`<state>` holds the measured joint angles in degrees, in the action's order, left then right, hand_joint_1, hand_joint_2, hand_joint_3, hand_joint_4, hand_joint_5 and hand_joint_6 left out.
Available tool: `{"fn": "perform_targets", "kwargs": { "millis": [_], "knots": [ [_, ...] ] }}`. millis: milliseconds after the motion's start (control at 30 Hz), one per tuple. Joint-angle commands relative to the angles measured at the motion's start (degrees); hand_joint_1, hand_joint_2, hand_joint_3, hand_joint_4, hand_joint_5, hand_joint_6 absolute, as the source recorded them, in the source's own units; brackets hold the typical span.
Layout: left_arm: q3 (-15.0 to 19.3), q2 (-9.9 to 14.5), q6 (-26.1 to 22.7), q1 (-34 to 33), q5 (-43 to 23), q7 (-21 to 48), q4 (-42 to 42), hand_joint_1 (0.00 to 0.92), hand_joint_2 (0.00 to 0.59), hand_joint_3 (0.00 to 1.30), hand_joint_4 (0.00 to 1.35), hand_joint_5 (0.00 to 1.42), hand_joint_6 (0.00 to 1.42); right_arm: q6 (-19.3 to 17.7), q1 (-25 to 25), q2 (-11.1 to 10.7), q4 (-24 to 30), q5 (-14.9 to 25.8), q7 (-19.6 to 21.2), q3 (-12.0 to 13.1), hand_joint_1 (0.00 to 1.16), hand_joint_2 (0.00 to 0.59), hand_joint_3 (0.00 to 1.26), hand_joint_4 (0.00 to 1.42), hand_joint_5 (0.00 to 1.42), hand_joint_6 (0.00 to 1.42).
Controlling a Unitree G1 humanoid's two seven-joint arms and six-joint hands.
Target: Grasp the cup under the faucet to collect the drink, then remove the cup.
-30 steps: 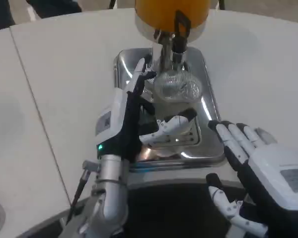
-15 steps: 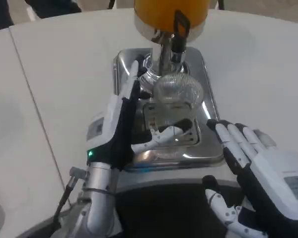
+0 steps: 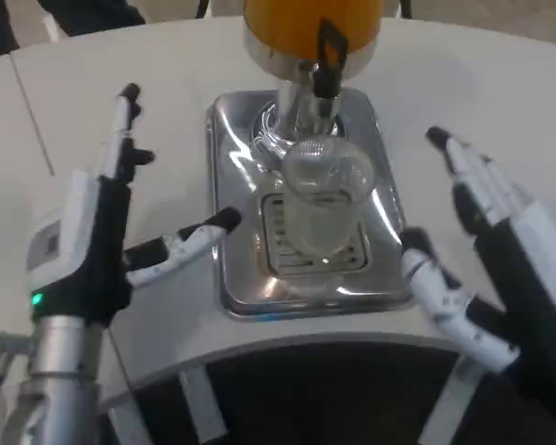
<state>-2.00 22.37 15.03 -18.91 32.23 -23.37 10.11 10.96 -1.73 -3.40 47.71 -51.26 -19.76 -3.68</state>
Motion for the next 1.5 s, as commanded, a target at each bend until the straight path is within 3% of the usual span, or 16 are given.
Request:
{"fn": "perform_targets", "kwargs": {
  "millis": [33,100,200,300,400,467,600,733,900,1000,1100,1367,1500],
  "knots": [
    [0.97,2.88,-1.33,8.89,3.73,1.69,-8.09,0.467,0.109,0.00,0.00,0.24,0.28,3.73,6.94,0.98,-3.78,2.70,-0.01,0.04,0.17,0.565,0.00,0.00,0.00,0.03],
    [0.91,3.75,-1.98,12.84,5.94,2.54,-11.92,0.457,0.104,0.00,0.00,0.21,0.26,4.87,10.04,1.08,-5.48,3.95,0.15,-0.34,0.18,0.564,0.00,0.00,0.00,0.04],
    [0.01,5.90,-5.13,18.83,14.38,4.65,-19.11,0.434,0.089,0.00,0.00,0.09,0.14,5.54,13.58,1.44,-7.94,7.35,1.07,-0.27,0.18,0.563,0.00,0.00,0.00,0.04],
    [-0.24,5.82,-8.97,23.08,18.78,8.49,-24.49,0.376,0.079,0.00,0.00,0.02,0.08,6.29,16.81,1.54,-9.72,9.62,1.70,-0.53,0.19,0.566,0.00,0.00,0.00,0.04],
    [-0.48,5.25,-10.30,26.38,19.98,10.17,-27.43,0.334,0.078,0.00,0.00,0.00,0.06,7.21,20.24,1.80,-11.11,12.00,2.17,-0.60,0.23,0.559,0.00,0.00,0.00,0.05],
    [-0.69,5.00,-10.50,28.48,20.04,10.92,-29.16,0.329,0.079,0.00,0.00,0.00,0.06,9.47,22.50,3.26,-10.70,13.48,2.55,-0.60,0.23,0.560,0.00,0.00,0.00,0.05],
    [-0.82,4.27,-10.51,31.07,19.99,11.60,-31.33,0.322,0.080,0.00,0.00,0.00,0.06,11.38,26.07,2.77,-11.65,15.37,2.45,-0.91,0.24,0.560,0.00,0.00,0.00,0.04],
    [-0.58,3.65,-10.49,32.39,19.76,11.49,-31.95,0.306,0.086,0.00,0.00,0.00,0.06,11.58,27.04,2.80,-12.50,18.07,4.03,-0.60,0.25,0.561,0.00,0.00,0.00,0.03],
    [-0.23,3.63,-9.70,34.11,19.56,10.84,-32.37,0.304,0.088,0.00,0.00,0.00,0.06,12.05,28.77,4.01,-15.54,23.47,4.94,-1.47,0.25,0.558,0.00,0.00,0.00,0.03],
    [-0.07,3.54,-9.36,34.58,19.58,10.45,-32.48,0.303,0.088,0.00,0.00,0.00,0.06,11.05,28.59,3.56,-16.35,23.84,6.42,-2.85,0.25,0.556,0.00,0.00,0.00,0.03],
    [0.37,3.03,-8.84,34.99,19.09,9.40,-32.49,0.296,0.109,0.00,0.00,0.00,0.06,11.16,27.96,3.79,-17.92,27.25,6.38,-2.78,0.24,0.553,0.00,0.00,0.00,0.03],
    [1.81,1.56,-8.35,35.50,18.48,7.68,-31.97,0.290,0.114,0.00,0.00,0.00,0.07,12.45,32.36,-0.76,-21.88,32.06,2.98,-3.26,0.16,0.530,0.00,0.00,0.00,0.02],
    [1.90,1.00,-8.28,35.72,18.36,7.36,-31.93,0.288,0.111,0.00,0.00,0.00,0.07,14.75,35.46,-3.53,-21.79,32.30,1.03,-4.48,0.14,0.517,0.00,0.00,0.00,0.02]
  ]
}}
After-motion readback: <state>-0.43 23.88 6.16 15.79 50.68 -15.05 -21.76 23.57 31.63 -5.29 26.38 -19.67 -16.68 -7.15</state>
